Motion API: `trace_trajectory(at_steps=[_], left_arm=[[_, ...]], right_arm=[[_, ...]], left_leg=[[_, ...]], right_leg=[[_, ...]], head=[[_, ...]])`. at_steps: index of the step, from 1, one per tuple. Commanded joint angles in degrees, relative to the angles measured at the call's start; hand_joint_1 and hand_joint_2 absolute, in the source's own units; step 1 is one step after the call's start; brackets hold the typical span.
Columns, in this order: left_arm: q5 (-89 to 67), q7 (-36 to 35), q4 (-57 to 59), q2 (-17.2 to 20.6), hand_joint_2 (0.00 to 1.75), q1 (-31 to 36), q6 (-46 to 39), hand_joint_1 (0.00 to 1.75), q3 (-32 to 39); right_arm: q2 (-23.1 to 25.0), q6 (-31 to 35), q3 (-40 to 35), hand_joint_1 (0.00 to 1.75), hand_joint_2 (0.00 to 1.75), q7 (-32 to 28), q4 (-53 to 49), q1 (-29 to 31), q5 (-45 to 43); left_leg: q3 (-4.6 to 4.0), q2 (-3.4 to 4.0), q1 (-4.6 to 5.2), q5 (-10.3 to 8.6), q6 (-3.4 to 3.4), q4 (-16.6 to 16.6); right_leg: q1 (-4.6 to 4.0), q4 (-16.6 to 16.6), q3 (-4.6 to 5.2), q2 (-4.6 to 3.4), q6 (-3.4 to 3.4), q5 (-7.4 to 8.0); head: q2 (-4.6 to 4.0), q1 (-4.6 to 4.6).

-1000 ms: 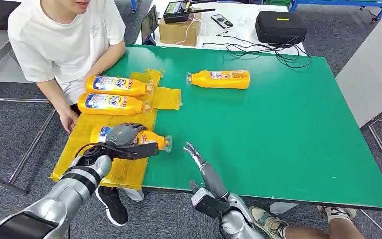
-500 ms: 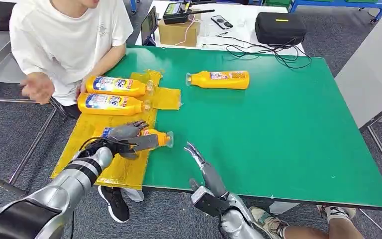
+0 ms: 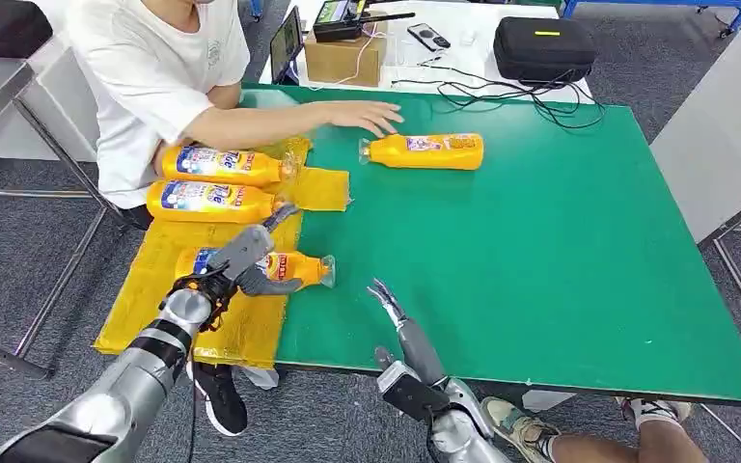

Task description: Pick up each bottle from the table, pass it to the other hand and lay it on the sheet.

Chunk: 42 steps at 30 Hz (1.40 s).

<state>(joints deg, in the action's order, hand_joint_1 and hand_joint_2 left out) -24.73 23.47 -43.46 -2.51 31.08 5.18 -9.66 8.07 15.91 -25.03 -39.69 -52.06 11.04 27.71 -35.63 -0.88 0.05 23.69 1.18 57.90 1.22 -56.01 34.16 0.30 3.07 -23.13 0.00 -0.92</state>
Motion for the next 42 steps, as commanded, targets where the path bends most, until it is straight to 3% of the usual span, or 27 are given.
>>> trace_trajectory(at_steps=[1, 6, 9, 10, 11, 15, 17, 21, 25, 32, 36, 42], left_arm=[[4.3, 0.8, -16.2, -0.3, 1.75, -5.2, -1.5, 0.00, 1.9], [7.1, 1.9, -23.9, -1.3, 1.75, -9.5, -6.4, 0.00, 2.5], [12.5, 4.4, -29.9, -3.8, 1.75, -13.2, -9.0, 0.00, 3.7], [15.5, 5.5, -32.7, -4.8, 1.75, -15.4, -9.1, 0.00, 4.0], [18.5, 5.9, -36.3, -5.3, 1.75, -18.9, -9.0, 0.00, 3.6], [25.4, 8.0, -43.1, -7.2, 1.75, -27.4, -9.5, 0.00, 3.7], [30.3, 2.9, -42.9, -9.7, 1.75, -31.8, -8.0, 0.00, 2.2], [25.4, 7.6, -37.4, -11.3, 1.75, -33.3, -11.2, 0.00, -2.3], [20.8, 9.6, -33.9, -11.8, 1.75, -31.1, -13.8, 0.00, -5.9], [19.4, 8.6, -32.7, -11.7, 1.75, -29.2, -15.2, 0.00, -4.0], [18.9, 8.0, -32.6, -12.0, 1.75, -29.0, -15.3, 0.00, -3.2], [18.8, 7.7, -30.1, -12.3, 1.75, -26.4, -15.6, 0.00, -3.1]], right_arm=[[-1.2, 0.1, 0.0, 0.00, 0.00, -0.3, 1.8, 0.4, 0.0], [-1.4, 0.6, 0.5, 0.00, 0.00, -0.3, -0.2, -0.8, 0.8], [-1.8, 4.7, 2.0, 0.00, 0.00, -0.3, -3.3, -2.0, 1.4], [-2.1, 10.1, 3.2, 0.00, 0.00, 0.3, -4.1, -2.3, 3.6], [-3.1, 13.3, 4.3, 0.00, 1.75, 2.5, -5.0, -2.6, 6.1], [-6.6, 20.9, 7.2, 0.00, 1.75, 7.6, -6.3, -3.2, 16.6], [-8.7, 24.1, 9.1, 0.00, 1.75, 12.2, -8.3, -4.9, 23.6], [-9.8, 24.1, 10.5, 0.00, 1.75, 14.3, -10.0, -5.0, 28.2], [-9.9, 21.1, 8.1, 0.00, 1.75, 16.3, -8.4, -0.8, 31.3], [-10.1, 15.7, 4.6, 0.00, 1.75, 20.1, -4.9, 3.1, 33.5], [-10.6, 11.7, 3.5, 0.00, 1.75, 22.8, 0.3, 6.5, 33.5], [-10.0, 4.8, 1.4, 0.00, 1.75, 23.1, 14.4, 16.7, 31.6]], left_leg=[[0.15, 0.08, -0.07, 0.15, -0.08, 0.0], [0.02, 0.10, -0.06, 0.10, -0.06, 0.0], [-0.06, 0.04, -0.04, 0.08, -0.04, 0.0], [0.04, 0.10, -0.07, 0.17, -0.06, 0.1], [0.11, 0.12, -0.08, 0.22, -0.08, 0.1], [0.13, 0.20, 0.04, 0.19, -0.03, -0.1], [0.05, 0.15, 0.02, 0.24, -0.05, 0.0], [0.17, 0.03, 0.08, 0.34, -0.01, 0.0], [0.03, 0.10, 0.15, 0.38, 0.07, 0.0], [0.04, 0.24, 0.13, 0.34, 0.03, 0.0], [0.15, 0.27, 0.07, 0.37, 0.03, 0.0], [0.13, 0.36, 0.08, 0.33, 0.03, 0.0]], right_leg=[[-0.09, 0.0, -0.17, -0.04, -0.15, -0.12], [-0.07, 0.0, -0.02, -0.06, -0.11, -0.06], [-0.05, 0.0, 0.04, -0.01, -0.07, -0.06], [-0.08, 0.0, -0.05, -0.05, -0.13, -0.12], [-0.10, 0.0, -0.12, -0.06, -0.16, -0.17], [0.02, 0.1, -0.10, -0.16, -0.08, -0.10], [0.02, 0.1, -0.06, -0.09, -0.06, -0.11], [0.06, 0.2, -0.18, 0.01, -0.08, -0.19], [0.10, 0.1, -0.01, -0.05, -0.07, -0.17], [0.07, 0.1, 0.02, -0.15, -0.09, -0.07], [0.03, 0.1, -0.10, -0.15, -0.11, -0.11], [0.04, 0.1, -0.08, -0.24, -0.11, -0.05]], head=[[0.00, -0.02], [0.00, -0.02], [0.00, -0.02], [0.00, -0.02], [0.00, 0.00], [0.00, -0.02], [0.00, -0.02], [0.00, -0.04], [0.00, -0.02], [0.00, -0.04], [0.00, -0.04], [0.00, -0.02]])
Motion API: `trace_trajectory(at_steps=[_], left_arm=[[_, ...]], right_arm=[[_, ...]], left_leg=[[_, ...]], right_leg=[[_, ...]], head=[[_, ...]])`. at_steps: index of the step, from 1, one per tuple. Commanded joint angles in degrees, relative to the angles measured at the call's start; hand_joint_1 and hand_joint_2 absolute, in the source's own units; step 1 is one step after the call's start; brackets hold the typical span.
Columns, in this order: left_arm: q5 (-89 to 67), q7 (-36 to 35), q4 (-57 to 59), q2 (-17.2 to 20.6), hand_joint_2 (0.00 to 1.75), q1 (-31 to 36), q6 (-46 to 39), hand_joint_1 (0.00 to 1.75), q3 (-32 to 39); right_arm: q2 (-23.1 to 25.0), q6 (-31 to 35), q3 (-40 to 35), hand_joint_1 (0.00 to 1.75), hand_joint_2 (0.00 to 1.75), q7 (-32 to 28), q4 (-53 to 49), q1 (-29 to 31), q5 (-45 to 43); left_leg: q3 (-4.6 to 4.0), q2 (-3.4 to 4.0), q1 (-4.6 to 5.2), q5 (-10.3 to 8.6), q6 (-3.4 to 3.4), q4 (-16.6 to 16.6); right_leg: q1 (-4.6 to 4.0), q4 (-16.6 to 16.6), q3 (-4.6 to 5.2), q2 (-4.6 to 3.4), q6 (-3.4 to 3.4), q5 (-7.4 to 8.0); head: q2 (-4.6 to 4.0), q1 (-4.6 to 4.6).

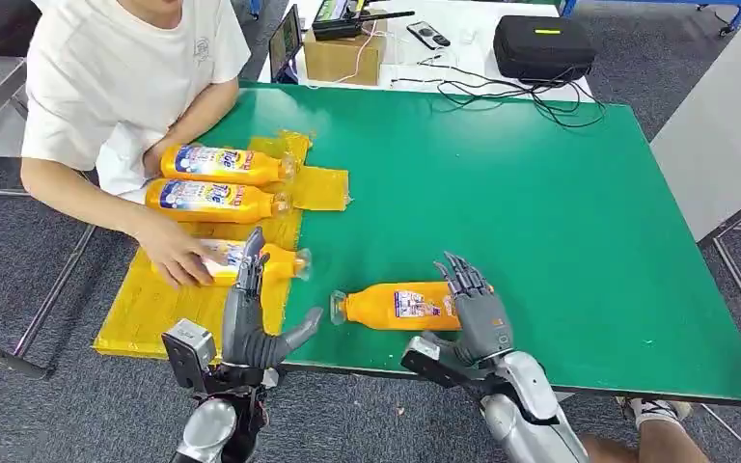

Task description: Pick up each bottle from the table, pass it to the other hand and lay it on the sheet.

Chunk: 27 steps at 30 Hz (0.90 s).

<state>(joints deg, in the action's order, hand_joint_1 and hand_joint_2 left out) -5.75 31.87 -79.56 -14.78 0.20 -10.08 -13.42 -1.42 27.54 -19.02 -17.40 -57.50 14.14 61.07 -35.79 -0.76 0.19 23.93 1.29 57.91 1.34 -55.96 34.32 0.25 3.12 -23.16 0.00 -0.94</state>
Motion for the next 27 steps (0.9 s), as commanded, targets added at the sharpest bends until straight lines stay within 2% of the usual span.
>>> trace_trajectory(at_steps=[1, 5, 9, 14, 18, 19, 20, 21, 25, 27], left_arm=[[-0.2, -0.7, 6.0, 0.0, 1.75, 4.5, -0.3, 0.00, 0.6], [-0.1, -0.8, 6.2, 0.0, 1.75, 4.6, -0.6, 0.00, 0.7], [-0.4, -2.0, 5.3, 0.7, 1.75, 3.4, -0.7, 0.00, 1.1], [-0.4, -1.9, 5.2, 0.9, 1.75, 3.1, -0.7, 0.00, 1.3], [-0.2, -2.4, 6.1, 0.7, 1.75, 3.4, 0.0, 0.00, 1.6], [-0.2, -2.4, 6.7, 0.8, 1.75, 3.7, 0.1, 0.00, 1.6], [-0.2, -2.4, 7.3, 0.8, 1.75, 3.9, 0.2, 0.00, 1.7], [-0.1, -2.6, 7.8, 0.8, 1.75, 4.2, 0.4, 0.00, 1.7], [0.2, -2.7, 9.1, 0.8, 1.75, 4.6, 0.7, 0.00, 1.8], [0.2, -2.6, 9.5, 0.9, 1.75, 4.8, 1.0, 0.00, 1.7]], right_arm=[[-0.5, -6.9, -4.6, 0.00, 1.75, 0.9, 19.9, 13.8, -1.7], [-0.4, -10.7, -6.2, 0.00, 1.75, 2.0, 23.4, 15.9, -1.6], [-1.2, -20.2, -10.2, 0.00, 1.75, 8.4, 28.4, 18.9, -0.5], [-1.4, -21.0, -10.8, 0.00, 1.75, 8.6, 29.0, 19.1, -0.3], [-2.1, -24.9, -13.5, 0.00, 1.75, 9.1, 31.2, 20.4, -0.3], [-2.3, -25.5, -14.1, 0.21, 1.75, 9.0, 31.9, 20.8, -0.3], [-2.4, -26.4, -14.9, 1.50, 1.75, 9.1, 33.0, 21.5, -0.5], [-2.6, -27.2, -15.5, 1.75, 1.75, 9.0, 33.7, 22.0, -0.4], [-2.8, -29.4, -16.9, 1.75, 1.75, 7.9, 34.9, 23.1, -0.7], [-2.8, -31.2, -16.7, 1.75, 1.75, 4.4, 35.3, 23.4, -2.9]], left_leg=[[0.24, 0.19, -0.04, 0.07, -0.08, 0.0], [0.23, 0.19, -0.03, 0.06, -0.08, 0.0], [0.34, 0.28, -0.06, 0.15, -0.10, 0.0], [0.59, 0.28, -0.13, 0.12, -0.12, -0.1], [0.59, 0.13, -0.09, 0.02, -0.07, 0.0], [0.55, 0.17, -0.06, 0.02, -0.04, 0.0], [0.61, 0.20, -0.10, 0.02, -0.07, -0.1], [0.63, 0.20, -0.06, 0.02, -0.06, -0.1], [0.93, 0.13, -0.07, -0.03, -0.08, -0.1], [1.03, 0.11, -0.10, -0.01, -0.13, -0.1]], right_leg=[[-0.06, 0.0, -0.20, -0.15, -0.14, -0.01], [-0.05, 0.0, -0.18, -0.15, -0.15, -0.01], [-0.09, 0.0, -0.27, -0.23, -0.18, -0.06], [-0.17, 0.1, -0.55, -0.15, -0.22, -0.06], [-0.11, 0.2, -0.53, -0.09, -0.17, -0.01], [-0.07, 0.1, -0.49, -0.14, -0.12, 0.00], [-0.12, 0.2, -0.55, -0.15, -0.18, 0.02], [-0.08, 0.1, -0.54, -0.15, -0.16, 0.03], [-0.10, 0.2, -0.65, -0.02, -0.21, 0.05], [-0.13, 0.2, -0.48, 0.00, -0.24, 0.05]], head=[[0.00, 0.00], [0.00, -0.02], [0.00, -0.02], [0.00, -0.02], [0.00, 0.00], [0.00, 0.00], [0.00, 0.00], [0.00, 0.00], [0.00, 0.00], [0.00, 0.00]])
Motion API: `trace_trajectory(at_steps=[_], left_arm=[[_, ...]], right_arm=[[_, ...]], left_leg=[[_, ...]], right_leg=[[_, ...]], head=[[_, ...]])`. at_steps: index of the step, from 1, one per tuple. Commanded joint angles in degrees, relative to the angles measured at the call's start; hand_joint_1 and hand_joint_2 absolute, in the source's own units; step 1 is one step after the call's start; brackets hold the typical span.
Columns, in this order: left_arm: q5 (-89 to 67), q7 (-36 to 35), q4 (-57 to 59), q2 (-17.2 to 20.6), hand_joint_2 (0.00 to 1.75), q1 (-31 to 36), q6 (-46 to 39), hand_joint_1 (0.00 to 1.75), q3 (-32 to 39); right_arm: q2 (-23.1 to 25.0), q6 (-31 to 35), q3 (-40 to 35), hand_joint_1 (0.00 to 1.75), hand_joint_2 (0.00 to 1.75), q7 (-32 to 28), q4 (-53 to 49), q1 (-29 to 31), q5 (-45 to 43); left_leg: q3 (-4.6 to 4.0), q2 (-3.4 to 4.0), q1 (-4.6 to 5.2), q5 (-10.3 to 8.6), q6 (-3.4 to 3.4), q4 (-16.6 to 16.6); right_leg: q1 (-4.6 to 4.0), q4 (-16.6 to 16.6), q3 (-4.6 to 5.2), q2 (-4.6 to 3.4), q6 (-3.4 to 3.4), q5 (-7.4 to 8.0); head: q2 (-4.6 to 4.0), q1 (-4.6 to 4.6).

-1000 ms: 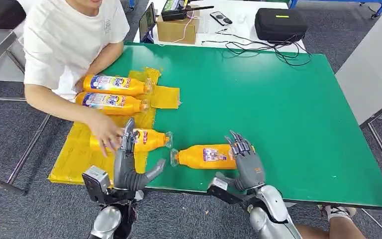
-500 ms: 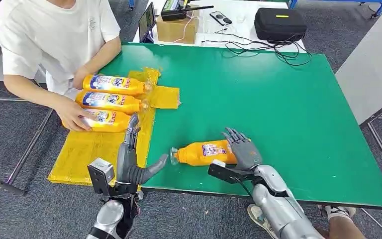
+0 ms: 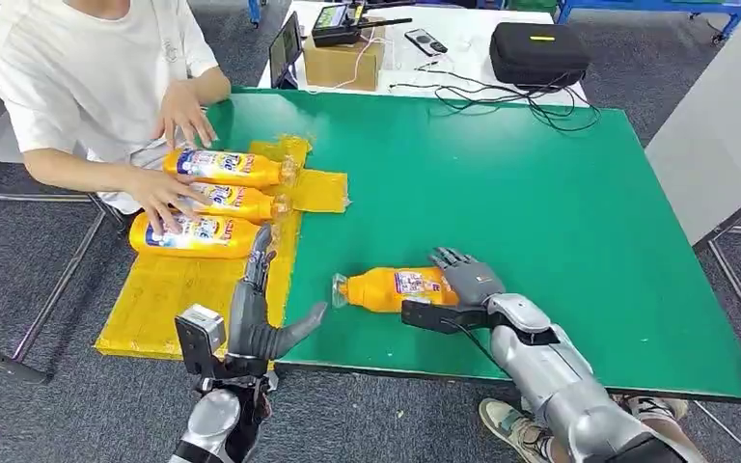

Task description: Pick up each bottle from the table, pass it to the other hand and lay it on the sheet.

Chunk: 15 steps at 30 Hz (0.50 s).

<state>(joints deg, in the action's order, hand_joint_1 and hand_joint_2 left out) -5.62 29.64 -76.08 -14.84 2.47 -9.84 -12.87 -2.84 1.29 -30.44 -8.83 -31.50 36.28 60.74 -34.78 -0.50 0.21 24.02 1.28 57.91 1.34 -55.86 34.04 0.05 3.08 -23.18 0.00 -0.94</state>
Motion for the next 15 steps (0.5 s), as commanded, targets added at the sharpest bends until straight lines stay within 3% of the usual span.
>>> trace_trajectory(at_steps=[1, 4, 7, 10, 15], left_arm=[[0.1, -0.2, 6.3, 1.0, 1.75, 2.6, 1.0, 0.00, 0.9], [1.3, 1.0, 7.8, 1.2, 1.75, 3.3, 1.5, 0.00, 0.1], [1.7, 1.3, 7.8, 1.4, 1.75, 3.3, 1.4, 0.00, -0.2], [4.1, 2.3, 5.0, 0.7, 1.75, 2.2, 0.6, 0.00, 1.2], [13.4, 3.8, -2.0, -1.2, 1.75, 0.2, -1.2, 0.00, 4.8]], right_arm=[[-1.6, -6.1, -4.6, 1.75, 1.75, -7.4, 9.0, 0.8, -4.7], [-3.3, -8.3, -1.4, 1.75, 1.75, -16.4, 7.2, -2.4, -13.2], [-3.5, -7.6, -1.9, 1.75, 1.75, -17.1, 6.7, -3.3, -14.7], [-2.2, -4.5, 2.1, 1.75, 1.75, -21.9, 1.6, -7.9, -22.4], [2.4, 4.5, 10.6, 1.75, 1.75, -23.6, -12.7, -14.2, -32.3]], left_leg=[[0.12, -0.12, -0.07, -0.04, -0.04, -0.1], [0.11, -0.26, -0.11, -0.08, -0.08, -0.1], [0.27, -0.39, -0.16, -0.04, -0.05, -0.2], [0.38, -0.12, -0.15, 0.05, -0.07, -0.3], [0.36, 0.10, -0.24, 0.19, -0.16, -0.1]], right_leg=[[-0.09, 0.1, -0.16, 0.15, -0.14, 0.01], [-0.13, 0.2, -0.19, 0.28, -0.18, 0.03], [-0.17, 0.3, -0.44, 0.39, -0.14, -0.05], [-0.17, 0.3, -1.11, 0.16, -0.15, -0.03], [-0.26, 0.2, -0.97, -0.09, -0.18, -0.04]], head=[[0.00, 0.00], [0.00, -0.02], [0.00, 0.00], [0.00, -0.02], [0.00, 0.00]])
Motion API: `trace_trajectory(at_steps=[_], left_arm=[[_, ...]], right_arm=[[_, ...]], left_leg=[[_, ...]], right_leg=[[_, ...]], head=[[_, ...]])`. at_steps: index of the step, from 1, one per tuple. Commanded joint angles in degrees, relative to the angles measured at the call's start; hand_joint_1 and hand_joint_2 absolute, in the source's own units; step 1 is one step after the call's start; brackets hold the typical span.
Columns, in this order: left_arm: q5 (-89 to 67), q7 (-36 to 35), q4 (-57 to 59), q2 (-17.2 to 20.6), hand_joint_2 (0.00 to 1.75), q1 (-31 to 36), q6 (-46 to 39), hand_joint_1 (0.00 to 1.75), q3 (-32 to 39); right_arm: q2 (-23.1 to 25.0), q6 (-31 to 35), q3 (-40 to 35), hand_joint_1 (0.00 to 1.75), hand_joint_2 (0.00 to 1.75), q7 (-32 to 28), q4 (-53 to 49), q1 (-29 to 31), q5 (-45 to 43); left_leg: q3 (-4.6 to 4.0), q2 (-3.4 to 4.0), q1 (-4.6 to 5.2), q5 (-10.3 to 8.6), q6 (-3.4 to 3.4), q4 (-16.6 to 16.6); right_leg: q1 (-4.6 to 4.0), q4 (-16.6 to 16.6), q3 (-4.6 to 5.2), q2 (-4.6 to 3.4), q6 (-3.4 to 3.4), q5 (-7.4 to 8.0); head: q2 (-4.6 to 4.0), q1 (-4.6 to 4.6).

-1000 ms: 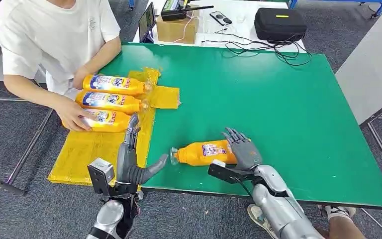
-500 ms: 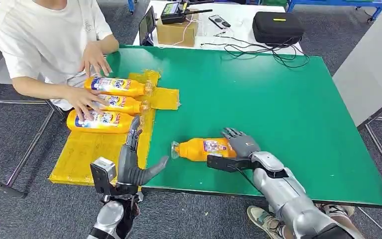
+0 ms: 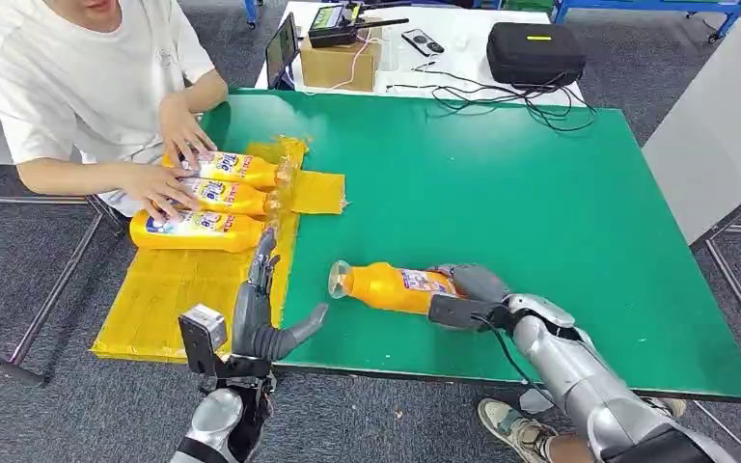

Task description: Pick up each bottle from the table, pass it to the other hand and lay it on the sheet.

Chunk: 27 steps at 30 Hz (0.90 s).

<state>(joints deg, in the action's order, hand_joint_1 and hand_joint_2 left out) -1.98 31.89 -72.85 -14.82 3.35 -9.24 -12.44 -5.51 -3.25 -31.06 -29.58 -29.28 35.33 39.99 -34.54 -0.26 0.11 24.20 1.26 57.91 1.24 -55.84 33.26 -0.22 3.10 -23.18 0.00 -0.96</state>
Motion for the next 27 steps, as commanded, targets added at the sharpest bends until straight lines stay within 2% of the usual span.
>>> trace_trajectory(at_steps=[1, 4, 6, 8, 13, 17, 20, 24, 27], left_arm=[[11.0, 1.8, -6.3, -1.0, 1.75, -1.0, -1.7, 0.00, 4.4], [11.2, 1.7, -6.5, -0.8, 1.75, -1.0, -1.7, 0.00, 4.3], [11.2, 1.7, -6.3, -0.9, 1.75, -1.1, -1.7, 0.00, 4.2], [13.0, 2.5, -6.6, -1.5, 1.75, -1.3, -2.0, 0.00, 5.1], [14.4, 4.1, -10.6, -0.7, 1.75, -4.6, -1.9, 0.00, 5.4], [10.5, 2.5, -9.1, 2.7, 1.75, -7.1, 7.4, 0.00, -0.3], [7.7, 2.5, -6.4, 3.2, 1.75, -7.3, 8.6, 0.00, -2.6], [7.8, 0.0, -1.6, 2.1, 1.75, -6.6, 11.8, 0.00, -5.2], [5.7, 1.9, 2.0, 2.2, 1.75, -5.0, 11.2, 0.00, -9.0]], right_arm=[[5.8, 9.7, 12.5, 1.75, 1.75, -2.9, -17.9, -13.8, -12.7], [5.6, 9.4, 12.5, 1.75, 1.75, -2.0, -18.9, -13.9, -12.7], [5.3, 9.4, 12.5, 1.75, 1.75, -2.2, -18.9, -14.0, -12.7], [6.8, 11.6, 16.0, 1.75, 1.75, -4.8, -20.0, -14.7, -15.9], [10.2, 16.1, 23.6, 1.75, 1.75, -7.5, -32.5, -18.9, -22.3], [11.6, 18.0, 28.4, 1.75, 1.75, -10.0, -39.0, -21.8, -26.6], [11.2, 16.3, 27.9, 1.75, 1.75, -10.3, -38.9, -22.1, -26.4], [11.4, 13.7, 24.3, 1.75, 1.75, -10.4, -40.4, -23.0, -24.7], [11.3, 12.7, 17.6, 1.75, 1.75, -9.3, -39.2, -22.1, -19.4]], left_leg=[[0.01, -0.01, -0.16, 0.06, -0.13, 0.0], [-0.11, 0.18, -0.20, 0.13, -0.22, 0.0], [-0.24, 0.05, -0.20, 0.08, -0.18, 0.0], [-0.41, 0.00, -0.18, 0.02, -0.20, 0.0], [-0.63, -0.02, -0.18, 0.08, -0.16, 0.1], [-0.62, -0.07, -0.15, 0.11, -0.21, 0.0], [-0.86, -0.33, -0.09, -0.05, -0.13, -0.1], [-0.84, -0.24, -0.09, -0.01, -0.14, -0.1], [-0.90, -0.22, -0.09, -0.03, -0.13, -0.1]], right_leg=[[-0.19, 0.1, -0.06, 0.03, -0.17, -0.03], [-0.22, -0.1, 0.13, -0.14, -0.25, -0.04], [-0.20, -0.1, 0.21, -0.02, -0.19, -0.04], [-0.18, -0.1, 0.36, 0.04, -0.18, -0.06], [-0.15, -0.2, 0.53, -0.05, -0.18, -0.14], [-0.13, -0.1, 0.51, 0.03, -0.23, -0.19], [-0.07, 0.0, 0.71, 0.21, -0.10, -0.09], [-0.07, 0.0, 0.71, 0.19, -0.13, -0.09], [-0.07, 0.0, 0.77, 0.16, -0.11, -0.07]], head=[[0.00, 0.02], [0.00, 0.02], [0.00, 0.00], [0.00, 0.02], [0.00, 0.02], [0.00, 0.00], [0.00, 0.00], [0.00, 0.02], [0.00, 0.02]])
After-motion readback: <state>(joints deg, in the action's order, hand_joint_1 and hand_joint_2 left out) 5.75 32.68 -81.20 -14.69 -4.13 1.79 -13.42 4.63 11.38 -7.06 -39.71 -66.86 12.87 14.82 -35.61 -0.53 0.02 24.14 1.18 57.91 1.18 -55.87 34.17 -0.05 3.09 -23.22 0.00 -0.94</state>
